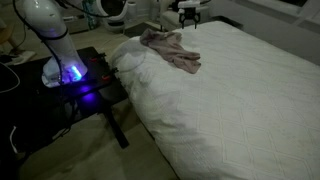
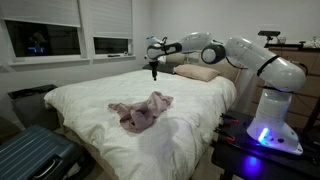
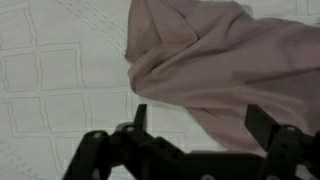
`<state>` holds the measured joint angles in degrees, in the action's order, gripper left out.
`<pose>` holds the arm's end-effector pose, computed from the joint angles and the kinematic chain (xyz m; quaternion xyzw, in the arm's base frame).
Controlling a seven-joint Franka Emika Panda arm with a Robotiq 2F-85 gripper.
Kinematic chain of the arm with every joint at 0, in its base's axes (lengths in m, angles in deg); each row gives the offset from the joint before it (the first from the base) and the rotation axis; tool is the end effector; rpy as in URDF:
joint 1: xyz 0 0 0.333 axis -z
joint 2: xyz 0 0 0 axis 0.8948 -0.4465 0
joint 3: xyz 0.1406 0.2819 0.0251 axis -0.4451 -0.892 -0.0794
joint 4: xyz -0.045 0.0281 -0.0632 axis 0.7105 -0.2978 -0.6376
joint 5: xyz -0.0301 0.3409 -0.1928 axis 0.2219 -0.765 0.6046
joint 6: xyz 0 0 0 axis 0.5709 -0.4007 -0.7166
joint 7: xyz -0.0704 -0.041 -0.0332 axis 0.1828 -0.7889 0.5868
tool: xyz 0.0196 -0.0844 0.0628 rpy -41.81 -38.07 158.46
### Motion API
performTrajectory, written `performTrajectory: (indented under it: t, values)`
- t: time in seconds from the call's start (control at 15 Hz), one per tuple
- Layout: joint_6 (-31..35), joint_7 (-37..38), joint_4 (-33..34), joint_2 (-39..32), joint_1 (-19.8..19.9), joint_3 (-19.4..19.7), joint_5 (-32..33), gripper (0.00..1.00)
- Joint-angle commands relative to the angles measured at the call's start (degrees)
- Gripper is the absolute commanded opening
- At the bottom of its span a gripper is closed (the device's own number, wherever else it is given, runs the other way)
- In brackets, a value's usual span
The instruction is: Fold the shirt
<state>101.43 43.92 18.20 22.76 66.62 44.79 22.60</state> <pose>0.7983 -0.0950 0.3055 0.9549 0.2625 -0.0284 0.1359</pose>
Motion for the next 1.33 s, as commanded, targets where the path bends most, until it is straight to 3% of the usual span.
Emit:
performTrajectory:
  t: [0.0,0.4,0.87,1.27]
  values:
    - [-0.02,2.35,-6.25,1.91,-1.28,0.55,0.54,1.0]
    - [0.35,11.53,-12.37,2.49,0.75,0.53,-2.12,1.0]
    - [1.01,23.43,-13.62,1.15,6.37,-0.54,-11.73,1.0]
    - [2.68,28.06,-13.57,-0.54,12.24,-2.27,-22.5,1.0]
